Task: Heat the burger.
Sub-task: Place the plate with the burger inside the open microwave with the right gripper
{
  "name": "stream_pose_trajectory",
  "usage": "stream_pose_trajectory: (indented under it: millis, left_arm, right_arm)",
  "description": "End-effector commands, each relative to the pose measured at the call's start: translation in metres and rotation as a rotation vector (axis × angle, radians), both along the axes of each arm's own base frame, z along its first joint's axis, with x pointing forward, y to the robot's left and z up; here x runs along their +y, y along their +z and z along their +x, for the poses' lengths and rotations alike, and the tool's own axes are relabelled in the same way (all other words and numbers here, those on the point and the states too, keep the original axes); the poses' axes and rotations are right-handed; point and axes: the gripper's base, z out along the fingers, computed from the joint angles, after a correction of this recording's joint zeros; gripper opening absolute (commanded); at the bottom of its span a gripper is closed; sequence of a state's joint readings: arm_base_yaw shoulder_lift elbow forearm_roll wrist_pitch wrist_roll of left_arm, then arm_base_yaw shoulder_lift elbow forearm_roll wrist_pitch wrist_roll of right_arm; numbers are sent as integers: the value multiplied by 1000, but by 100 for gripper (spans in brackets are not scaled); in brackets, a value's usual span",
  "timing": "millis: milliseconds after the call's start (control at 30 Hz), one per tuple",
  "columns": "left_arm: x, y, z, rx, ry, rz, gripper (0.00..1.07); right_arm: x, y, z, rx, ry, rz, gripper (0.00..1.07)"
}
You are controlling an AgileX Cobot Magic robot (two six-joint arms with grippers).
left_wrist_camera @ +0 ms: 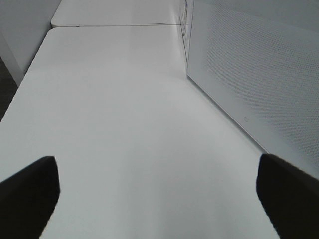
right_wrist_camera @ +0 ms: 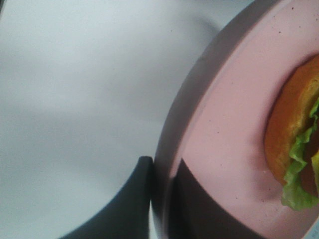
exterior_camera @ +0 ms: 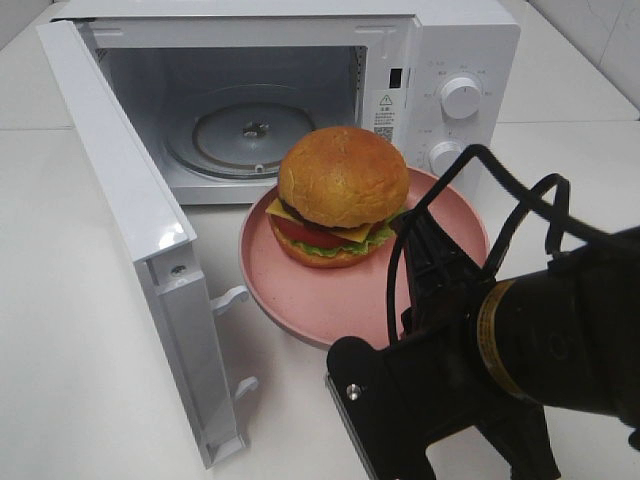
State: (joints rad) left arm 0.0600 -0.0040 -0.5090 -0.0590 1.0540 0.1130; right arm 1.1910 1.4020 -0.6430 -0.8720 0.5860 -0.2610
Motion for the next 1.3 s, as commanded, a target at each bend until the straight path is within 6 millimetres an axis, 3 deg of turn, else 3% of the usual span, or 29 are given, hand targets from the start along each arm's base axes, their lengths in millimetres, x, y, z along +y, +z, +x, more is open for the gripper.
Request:
stream_pose_trajectory:
  millis: [33,200,467,1300]
  left_arm:
    - [0,0,-2,-23,-8,-1,105]
    - [0,0,-2,-23,-8,-1,105]
    - [0,0,-2,-23,-8,-1,105]
    - [0,0,-2,-23,-8,-1,105]
  right_arm:
    - [1,2,9,-18,53,20,0]
    - [0,-12,20,33,65,-21,0]
    - [9,-22,20,57,126,-5,0]
    - [34,-14,73,189,71,17,0]
